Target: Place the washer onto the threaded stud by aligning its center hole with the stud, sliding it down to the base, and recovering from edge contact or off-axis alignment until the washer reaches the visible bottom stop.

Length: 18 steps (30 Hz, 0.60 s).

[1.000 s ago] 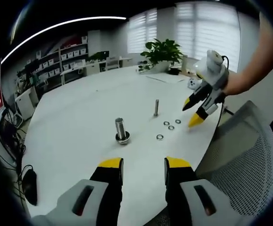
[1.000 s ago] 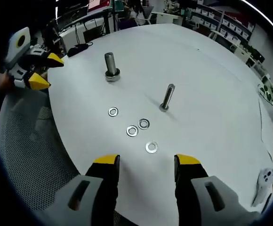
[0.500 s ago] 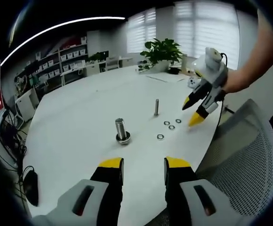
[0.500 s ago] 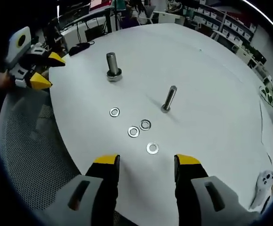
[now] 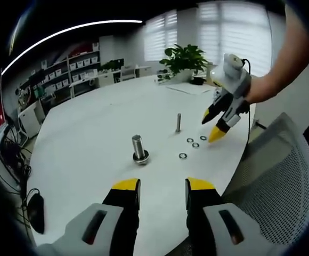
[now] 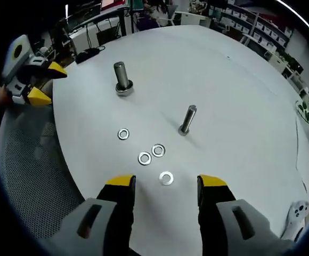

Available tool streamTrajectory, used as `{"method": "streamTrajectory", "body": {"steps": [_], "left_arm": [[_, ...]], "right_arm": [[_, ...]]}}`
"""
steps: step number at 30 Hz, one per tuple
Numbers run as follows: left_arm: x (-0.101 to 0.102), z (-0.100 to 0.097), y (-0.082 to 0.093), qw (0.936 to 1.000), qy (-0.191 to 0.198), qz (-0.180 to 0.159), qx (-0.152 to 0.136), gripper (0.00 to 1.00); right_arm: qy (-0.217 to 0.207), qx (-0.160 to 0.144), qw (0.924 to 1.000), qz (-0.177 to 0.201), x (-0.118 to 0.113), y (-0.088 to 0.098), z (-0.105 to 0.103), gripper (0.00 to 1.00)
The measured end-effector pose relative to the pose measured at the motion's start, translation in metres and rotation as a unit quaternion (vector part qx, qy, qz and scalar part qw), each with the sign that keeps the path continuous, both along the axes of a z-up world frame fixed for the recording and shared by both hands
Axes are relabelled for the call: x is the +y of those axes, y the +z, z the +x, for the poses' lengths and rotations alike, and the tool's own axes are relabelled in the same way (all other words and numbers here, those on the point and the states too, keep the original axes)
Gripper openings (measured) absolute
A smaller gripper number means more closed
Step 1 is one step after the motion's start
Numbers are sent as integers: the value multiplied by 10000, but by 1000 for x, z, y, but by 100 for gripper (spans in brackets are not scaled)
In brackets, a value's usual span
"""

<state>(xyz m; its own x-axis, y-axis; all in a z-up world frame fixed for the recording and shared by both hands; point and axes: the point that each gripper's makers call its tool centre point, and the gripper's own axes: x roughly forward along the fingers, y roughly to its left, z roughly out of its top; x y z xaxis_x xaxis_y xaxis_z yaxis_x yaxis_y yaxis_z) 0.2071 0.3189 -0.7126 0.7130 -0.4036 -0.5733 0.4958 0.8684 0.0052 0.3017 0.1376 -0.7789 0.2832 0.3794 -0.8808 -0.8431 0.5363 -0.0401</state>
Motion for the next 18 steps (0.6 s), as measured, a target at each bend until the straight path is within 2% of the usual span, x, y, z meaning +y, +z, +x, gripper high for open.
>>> {"method": "streamTrajectory", "body": {"steps": [4,18], "left_arm": [[-1,0,0,10000,-19,-8,8,32],[-4,-1,-3,10000,-47,-21,58,32]], "right_arm": [[212,136,9996,-131,-2,-4,-4,41],[231,107,9996,-136,0,-3,1,44]]}}
